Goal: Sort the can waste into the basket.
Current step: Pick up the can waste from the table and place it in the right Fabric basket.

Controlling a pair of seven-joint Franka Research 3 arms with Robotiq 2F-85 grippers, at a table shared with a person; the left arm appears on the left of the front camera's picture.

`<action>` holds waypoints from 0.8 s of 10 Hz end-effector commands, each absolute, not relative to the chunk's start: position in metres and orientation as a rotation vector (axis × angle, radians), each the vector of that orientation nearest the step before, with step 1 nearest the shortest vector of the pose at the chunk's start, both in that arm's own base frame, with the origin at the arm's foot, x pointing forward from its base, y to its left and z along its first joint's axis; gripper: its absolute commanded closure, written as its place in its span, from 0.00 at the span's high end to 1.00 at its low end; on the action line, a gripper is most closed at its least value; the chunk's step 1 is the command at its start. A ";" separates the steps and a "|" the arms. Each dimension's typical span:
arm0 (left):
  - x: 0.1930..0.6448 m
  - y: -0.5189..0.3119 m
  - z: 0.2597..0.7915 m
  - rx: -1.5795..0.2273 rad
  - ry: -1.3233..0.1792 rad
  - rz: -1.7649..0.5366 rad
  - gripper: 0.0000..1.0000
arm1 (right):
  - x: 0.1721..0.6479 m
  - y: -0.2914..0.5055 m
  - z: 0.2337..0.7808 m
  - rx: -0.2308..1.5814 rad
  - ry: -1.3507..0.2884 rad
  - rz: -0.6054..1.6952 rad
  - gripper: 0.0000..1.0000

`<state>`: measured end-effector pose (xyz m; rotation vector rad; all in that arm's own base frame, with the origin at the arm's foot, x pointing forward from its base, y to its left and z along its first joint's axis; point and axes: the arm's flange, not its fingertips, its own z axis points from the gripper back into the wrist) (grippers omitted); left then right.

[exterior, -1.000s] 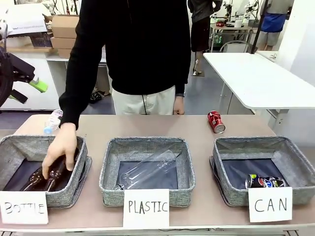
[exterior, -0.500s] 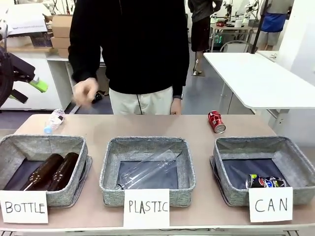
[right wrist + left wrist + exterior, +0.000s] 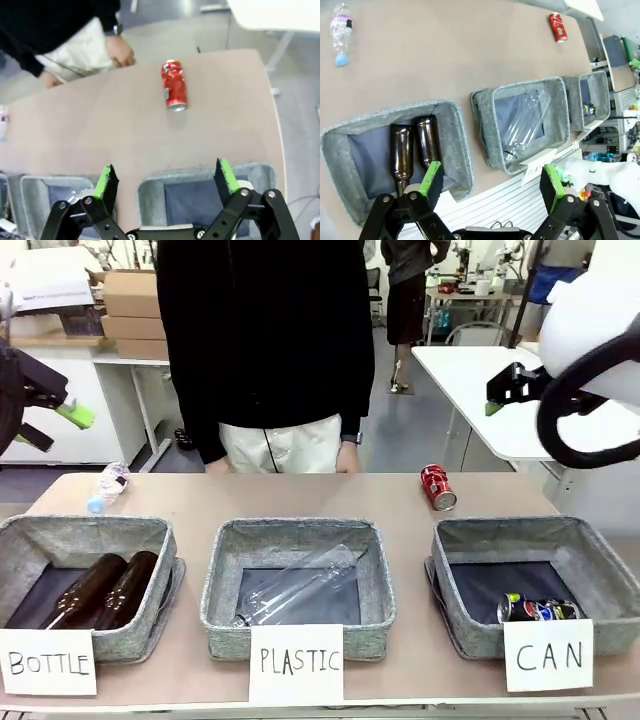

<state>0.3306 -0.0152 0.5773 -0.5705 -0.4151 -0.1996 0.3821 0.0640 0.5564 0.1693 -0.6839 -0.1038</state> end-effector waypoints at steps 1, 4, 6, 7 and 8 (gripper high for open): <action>0.331 -0.013 0.578 -0.589 -0.418 -0.218 1.00 | 0.364 0.080 0.568 0.252 -0.712 -0.100 1.00; 0.331 -0.013 0.578 -0.589 -0.418 -0.218 1.00 | 0.485 0.079 0.520 0.125 -0.536 -0.087 1.00; 0.331 -0.013 0.578 -0.589 -0.418 -0.218 1.00 | 0.582 0.087 0.471 0.040 -0.376 -0.073 1.00; 0.331 -0.013 0.578 -0.589 -0.418 -0.218 1.00 | 0.613 0.093 0.441 0.019 -0.298 -0.065 1.00; 0.331 -0.013 0.578 -0.589 -0.418 -0.218 1.00 | 0.631 0.098 0.410 -0.011 -0.264 -0.100 1.00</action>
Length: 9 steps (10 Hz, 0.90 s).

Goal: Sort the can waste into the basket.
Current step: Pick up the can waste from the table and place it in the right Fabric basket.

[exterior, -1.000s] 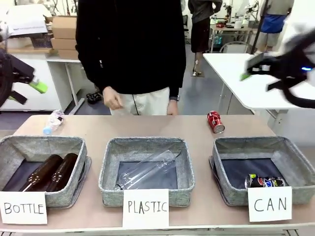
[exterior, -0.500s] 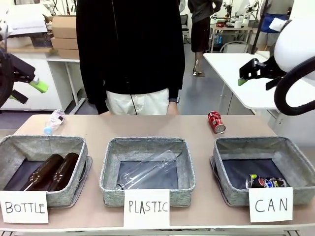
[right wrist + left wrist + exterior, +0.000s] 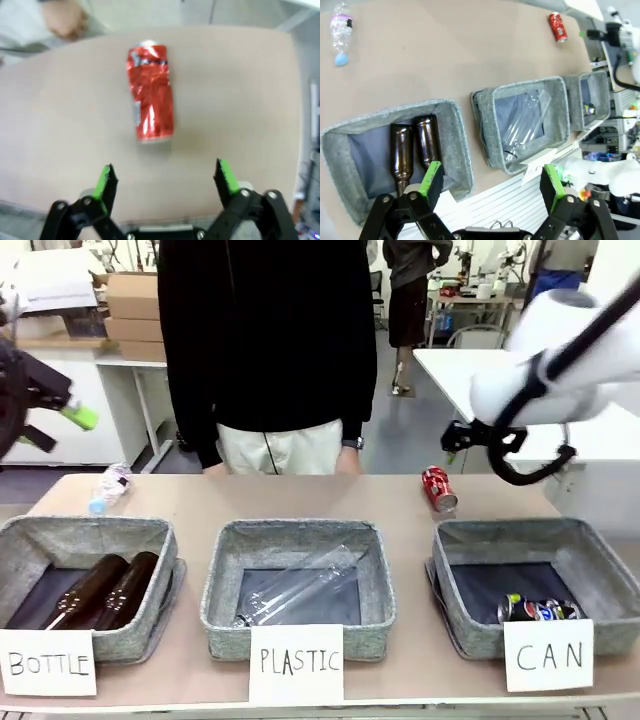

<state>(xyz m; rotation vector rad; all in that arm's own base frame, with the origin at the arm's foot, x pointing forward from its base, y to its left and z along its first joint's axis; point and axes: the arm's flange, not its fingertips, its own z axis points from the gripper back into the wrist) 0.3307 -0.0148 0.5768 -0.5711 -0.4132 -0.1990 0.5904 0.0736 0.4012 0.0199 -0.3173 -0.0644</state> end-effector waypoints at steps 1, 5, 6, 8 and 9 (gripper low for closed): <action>0.331 -0.013 0.578 -0.589 -0.418 -0.218 1.00 | 0.635 0.103 0.388 0.035 -0.257 -0.103 1.00; 0.331 -0.013 0.578 -0.589 -0.418 -0.218 1.00 | 0.633 0.096 0.357 0.033 -0.256 -0.068 1.00; 0.331 -0.013 0.578 -0.589 -0.418 -0.218 1.00 | 0.636 0.111 0.348 0.028 -0.251 -0.103 1.00; 0.331 -0.013 0.578 -0.589 -0.418 -0.218 1.00 | 0.640 0.110 0.323 -0.016 -0.241 0.032 1.00; 0.331 -0.013 0.578 -0.589 -0.418 -0.218 1.00 | 0.650 0.108 0.304 0.001 -0.197 0.039 1.00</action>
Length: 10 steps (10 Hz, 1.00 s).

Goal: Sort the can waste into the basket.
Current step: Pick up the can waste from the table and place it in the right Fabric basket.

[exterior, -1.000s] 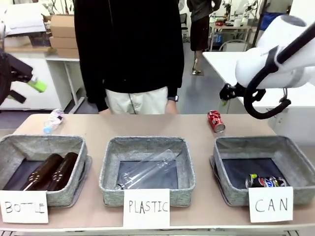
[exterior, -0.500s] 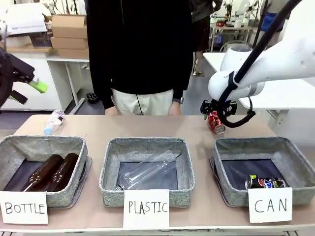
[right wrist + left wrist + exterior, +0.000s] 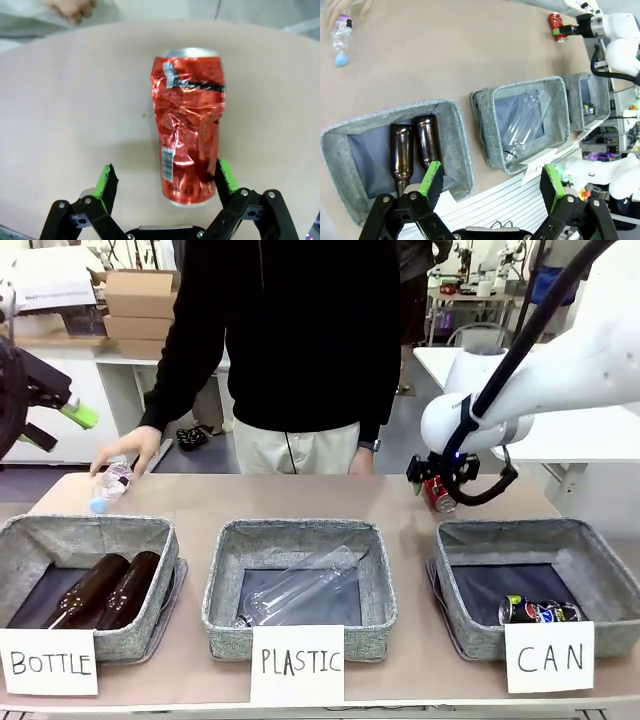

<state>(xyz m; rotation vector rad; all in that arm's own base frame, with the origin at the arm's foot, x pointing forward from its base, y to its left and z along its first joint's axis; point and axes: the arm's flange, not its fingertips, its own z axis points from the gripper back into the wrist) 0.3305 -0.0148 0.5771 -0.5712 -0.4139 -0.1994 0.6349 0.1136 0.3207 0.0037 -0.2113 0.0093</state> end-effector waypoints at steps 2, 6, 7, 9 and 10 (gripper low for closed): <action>0.331 -0.013 0.578 -0.589 -0.418 -0.218 1.00 | 0.654 0.105 0.296 0.010 -0.182 0.009 1.00; 0.331 -0.013 0.578 -0.589 -0.418 -0.218 1.00 | 0.652 0.099 0.299 0.054 -0.208 -0.003 0.00; 0.331 -0.013 0.578 -0.589 -0.418 -0.218 1.00 | 0.651 0.098 0.299 0.057 -0.212 -0.008 0.00; 0.331 -0.013 0.578 -0.589 -0.418 -0.218 1.00 | 0.651 0.096 0.299 0.051 -0.214 -0.011 0.14; 0.331 -0.013 0.578 -0.589 -0.418 -0.218 1.00 | 0.650 0.095 0.299 0.049 -0.211 -0.010 0.04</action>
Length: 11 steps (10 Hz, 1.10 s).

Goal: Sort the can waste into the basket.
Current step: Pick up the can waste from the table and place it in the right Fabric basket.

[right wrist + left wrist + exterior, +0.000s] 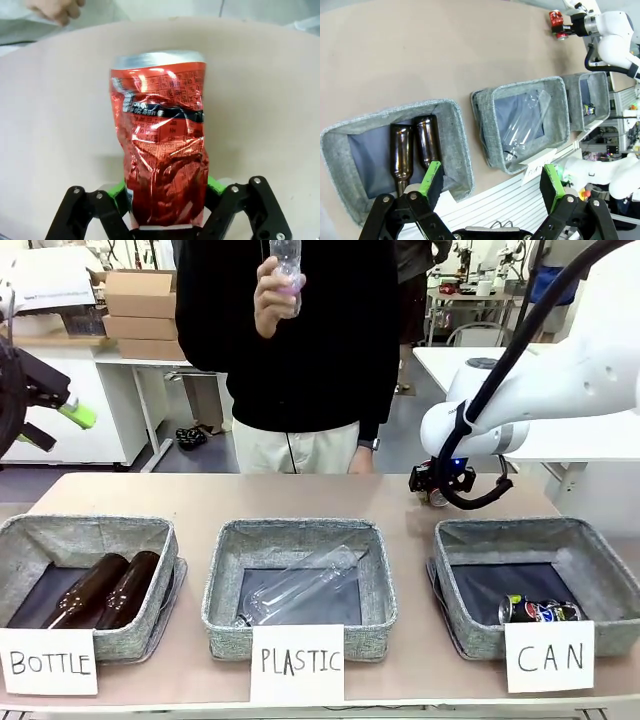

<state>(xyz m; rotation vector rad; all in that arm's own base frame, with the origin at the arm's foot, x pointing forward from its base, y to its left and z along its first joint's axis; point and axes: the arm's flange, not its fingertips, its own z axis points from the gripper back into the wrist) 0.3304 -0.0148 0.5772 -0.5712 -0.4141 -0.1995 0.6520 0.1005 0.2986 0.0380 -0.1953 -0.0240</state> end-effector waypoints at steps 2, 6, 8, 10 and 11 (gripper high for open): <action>0.331 -0.013 0.578 -0.589 -0.418 -0.218 1.00 | 0.649 0.093 0.300 0.048 -0.209 -0.010 0.00; 0.331 -0.013 0.578 -0.589 -0.418 -0.218 1.00 | 0.613 0.070 0.349 0.102 -0.303 0.042 0.18; 0.331 -0.013 0.578 -0.589 -0.418 -0.218 1.00 | 0.545 0.048 0.410 0.240 -0.299 0.215 0.18; 0.331 -0.013 0.578 -0.589 -0.418 -0.218 1.00 | 0.449 0.017 0.459 0.356 -0.243 0.350 0.18; 0.331 -0.013 0.578 -0.589 -0.418 -0.218 1.00 | 0.414 0.009 0.465 0.436 -0.211 0.438 0.18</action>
